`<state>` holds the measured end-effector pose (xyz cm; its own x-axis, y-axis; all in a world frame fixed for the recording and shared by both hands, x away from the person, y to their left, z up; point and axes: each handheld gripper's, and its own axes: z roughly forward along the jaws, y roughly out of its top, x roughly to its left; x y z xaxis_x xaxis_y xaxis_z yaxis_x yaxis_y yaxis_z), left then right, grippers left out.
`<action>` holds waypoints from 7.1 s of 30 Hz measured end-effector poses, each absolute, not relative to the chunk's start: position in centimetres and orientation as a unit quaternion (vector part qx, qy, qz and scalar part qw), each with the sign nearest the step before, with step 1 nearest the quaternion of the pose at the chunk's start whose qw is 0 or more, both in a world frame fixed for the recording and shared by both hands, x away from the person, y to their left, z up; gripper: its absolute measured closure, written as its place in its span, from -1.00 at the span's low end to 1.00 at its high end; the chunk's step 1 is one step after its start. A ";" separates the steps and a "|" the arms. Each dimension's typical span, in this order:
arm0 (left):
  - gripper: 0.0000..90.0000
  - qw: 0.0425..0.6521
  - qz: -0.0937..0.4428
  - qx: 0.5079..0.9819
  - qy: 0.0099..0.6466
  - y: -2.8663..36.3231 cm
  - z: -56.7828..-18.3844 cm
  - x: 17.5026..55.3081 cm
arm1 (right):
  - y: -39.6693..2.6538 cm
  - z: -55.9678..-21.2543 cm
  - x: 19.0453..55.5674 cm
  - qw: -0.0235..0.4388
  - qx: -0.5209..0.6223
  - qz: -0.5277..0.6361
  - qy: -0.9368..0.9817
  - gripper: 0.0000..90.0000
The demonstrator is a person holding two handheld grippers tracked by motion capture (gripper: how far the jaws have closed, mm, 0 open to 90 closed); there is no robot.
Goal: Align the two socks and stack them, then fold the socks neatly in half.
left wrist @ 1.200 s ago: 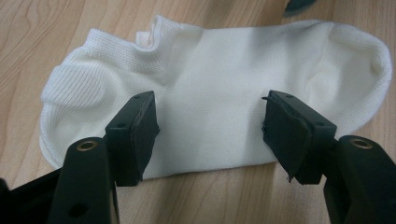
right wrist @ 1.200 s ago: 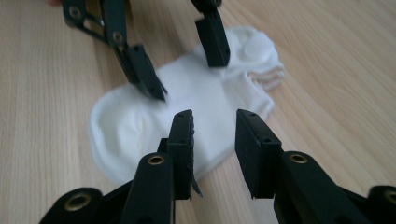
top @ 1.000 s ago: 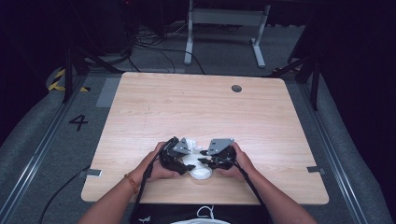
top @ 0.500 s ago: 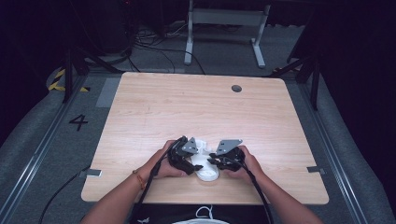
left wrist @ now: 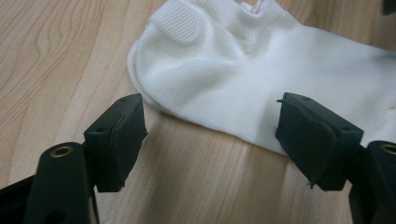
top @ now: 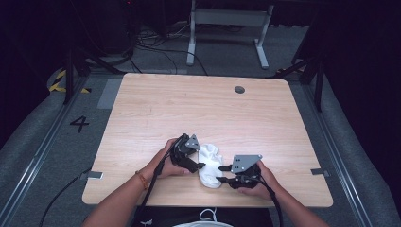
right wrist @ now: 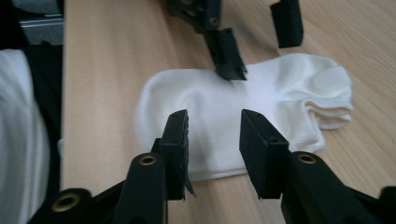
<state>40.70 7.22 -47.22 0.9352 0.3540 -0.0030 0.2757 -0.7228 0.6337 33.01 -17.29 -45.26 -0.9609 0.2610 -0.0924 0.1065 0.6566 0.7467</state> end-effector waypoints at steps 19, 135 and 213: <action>-0.52 0.358 0.048 0.918 0.166 7.9 -48.0 41.0 | -14.9 -47.5 32.3 0.088 0.034 0.380 0.920 0.49; -0.63 0.367 0.036 0.921 0.122 4.9 -48.3 40.7 | -17.0 -42.9 36.3 0.151 0.103 0.387 0.904 0.89; 0.89 0.353 -0.008 0.930 0.106 3.7 -47.3 39.3 | -18.6 -45.3 40.2 0.177 0.166 0.339 0.909 0.66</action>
<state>39.29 3.69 -47.31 0.9776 0.1908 -0.0891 0.2019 -0.7288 0.6543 40.21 -18.58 -45.35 -0.8823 0.4216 -0.2094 0.1814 0.7150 0.6752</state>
